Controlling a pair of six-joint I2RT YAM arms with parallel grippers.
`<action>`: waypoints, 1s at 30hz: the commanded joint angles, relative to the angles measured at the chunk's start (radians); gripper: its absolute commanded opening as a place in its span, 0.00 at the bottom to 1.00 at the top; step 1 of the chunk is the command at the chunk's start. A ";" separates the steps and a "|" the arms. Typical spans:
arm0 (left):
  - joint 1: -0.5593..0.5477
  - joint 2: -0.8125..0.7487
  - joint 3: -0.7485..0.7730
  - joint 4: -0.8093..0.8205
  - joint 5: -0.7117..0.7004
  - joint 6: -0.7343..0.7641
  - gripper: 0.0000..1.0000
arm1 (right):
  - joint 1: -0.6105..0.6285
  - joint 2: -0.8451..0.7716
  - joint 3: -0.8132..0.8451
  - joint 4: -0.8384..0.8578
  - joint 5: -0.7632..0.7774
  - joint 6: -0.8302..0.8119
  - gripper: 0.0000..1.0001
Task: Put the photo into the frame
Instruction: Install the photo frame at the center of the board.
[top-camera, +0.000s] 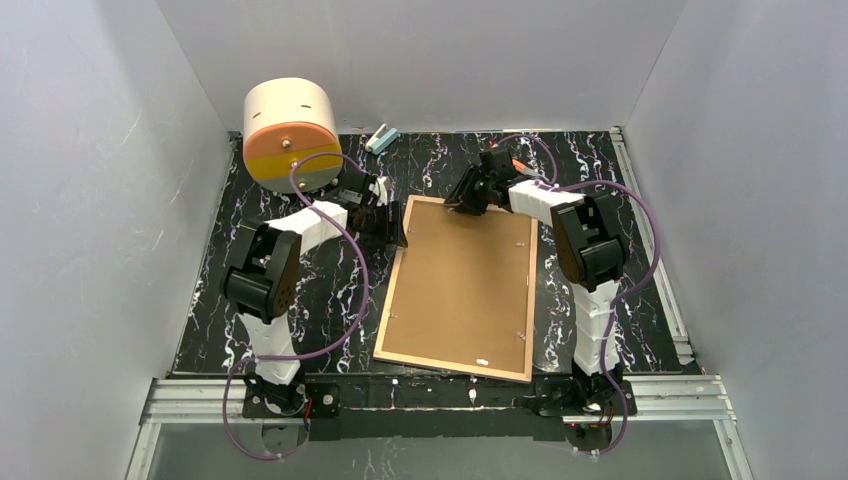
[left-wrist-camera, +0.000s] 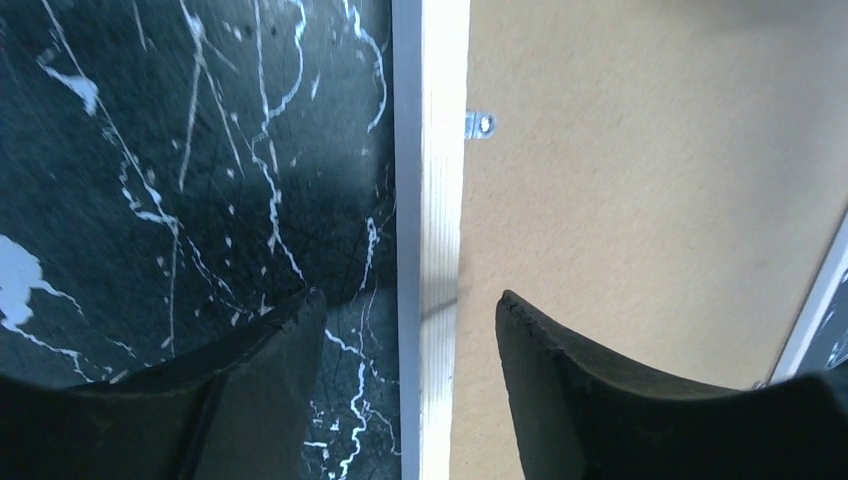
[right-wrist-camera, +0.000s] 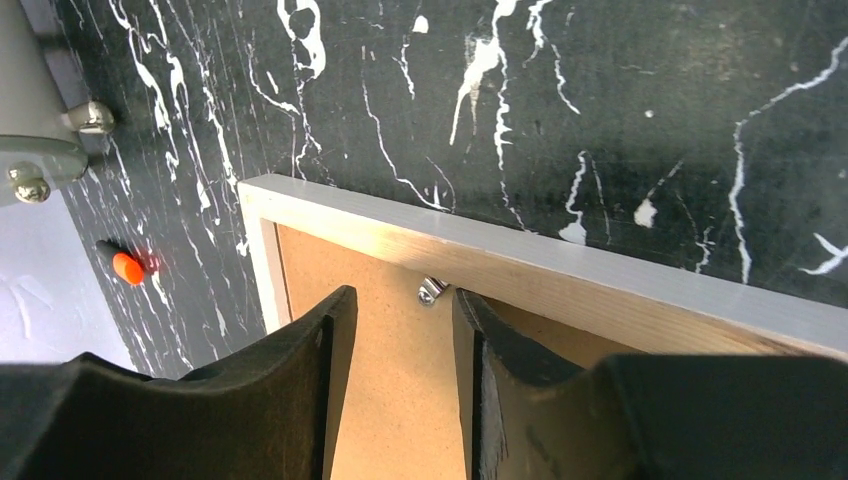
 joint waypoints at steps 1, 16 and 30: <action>0.026 0.007 0.060 0.051 0.027 -0.027 0.64 | -0.014 0.009 0.027 -0.120 0.061 0.047 0.49; 0.029 0.202 0.205 0.111 -0.012 -0.036 0.43 | -0.013 0.079 -0.015 -0.026 -0.092 0.259 0.42; 0.029 0.250 0.213 0.092 0.060 0.035 0.21 | -0.013 0.106 -0.096 0.256 -0.151 0.257 0.35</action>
